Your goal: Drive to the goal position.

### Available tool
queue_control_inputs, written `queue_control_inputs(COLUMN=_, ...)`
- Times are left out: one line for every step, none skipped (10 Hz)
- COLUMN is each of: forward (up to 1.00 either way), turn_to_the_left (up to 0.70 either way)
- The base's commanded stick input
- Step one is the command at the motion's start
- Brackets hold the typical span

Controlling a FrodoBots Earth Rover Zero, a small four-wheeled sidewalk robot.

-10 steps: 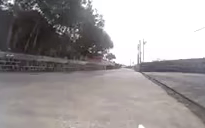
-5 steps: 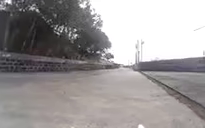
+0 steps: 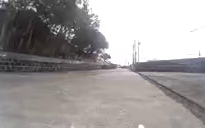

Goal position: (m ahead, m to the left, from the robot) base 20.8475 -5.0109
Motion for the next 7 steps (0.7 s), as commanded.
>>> queue_control_inputs(forward=0.00, turn_to_the_left=-0.45)
queue_control_inputs(forward=0.00, turn_to_the_left=-0.45)
queue_control_inputs(forward=0.00, turn_to_the_left=-0.45)
queue_control_inputs(forward=0.00, turn_to_the_left=-0.45)
queue_control_inputs(forward=0.00, turn_to_the_left=-0.45)
queue_control_inputs(forward=0.00, turn_to_the_left=-0.45)
queue_control_inputs(forward=0.00, turn_to_the_left=-0.45)
